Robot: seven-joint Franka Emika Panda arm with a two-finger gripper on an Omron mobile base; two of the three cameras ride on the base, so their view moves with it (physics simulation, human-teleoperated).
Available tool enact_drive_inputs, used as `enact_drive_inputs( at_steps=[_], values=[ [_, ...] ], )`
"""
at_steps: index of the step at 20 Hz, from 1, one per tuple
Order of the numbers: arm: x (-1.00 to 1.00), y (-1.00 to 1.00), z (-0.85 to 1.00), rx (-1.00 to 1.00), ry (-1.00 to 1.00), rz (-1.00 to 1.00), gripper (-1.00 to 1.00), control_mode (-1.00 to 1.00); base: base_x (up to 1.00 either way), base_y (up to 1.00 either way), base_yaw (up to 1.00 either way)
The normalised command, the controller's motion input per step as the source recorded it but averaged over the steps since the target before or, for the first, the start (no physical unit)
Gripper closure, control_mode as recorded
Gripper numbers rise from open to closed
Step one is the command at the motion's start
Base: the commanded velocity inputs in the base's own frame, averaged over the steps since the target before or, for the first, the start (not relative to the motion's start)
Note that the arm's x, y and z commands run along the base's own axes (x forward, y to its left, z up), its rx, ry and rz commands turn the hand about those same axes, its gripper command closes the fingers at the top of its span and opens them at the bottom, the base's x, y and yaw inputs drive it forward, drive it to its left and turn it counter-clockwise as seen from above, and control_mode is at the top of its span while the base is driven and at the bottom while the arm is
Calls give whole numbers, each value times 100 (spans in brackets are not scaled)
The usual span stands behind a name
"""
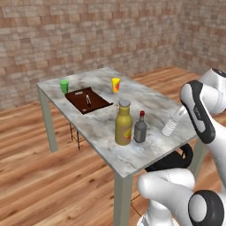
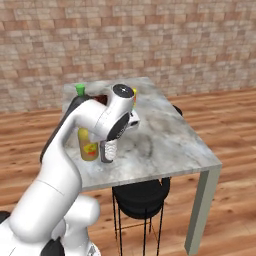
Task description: Place the drinks on the dining counter in a tight cluster.
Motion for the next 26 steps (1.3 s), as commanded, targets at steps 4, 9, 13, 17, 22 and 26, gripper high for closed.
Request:
enact_drive_inputs(
  at_steps=[4, 9, 13, 17, 22, 26],
  values=[
    [17, 3, 0, -17, 12, 1, 100, -100, 0, 0, 0],
    [28, 0, 0, -17, 13, 0, 100, -100, 0, 0, 0],
    [15, 0, 0, -6, 1, 5, 100, -100, 0, 0, 0],
    [22, 0, -6, 0, 0, 8, 100, -100, 0, 0, 0],
    [33, 0, -20, 0, 0, 8, 100, -100, 0, 0, 0],
    [45, -1, -47, 0, 0, 4, 100, -100, 0, 0, 0]
  ],
)
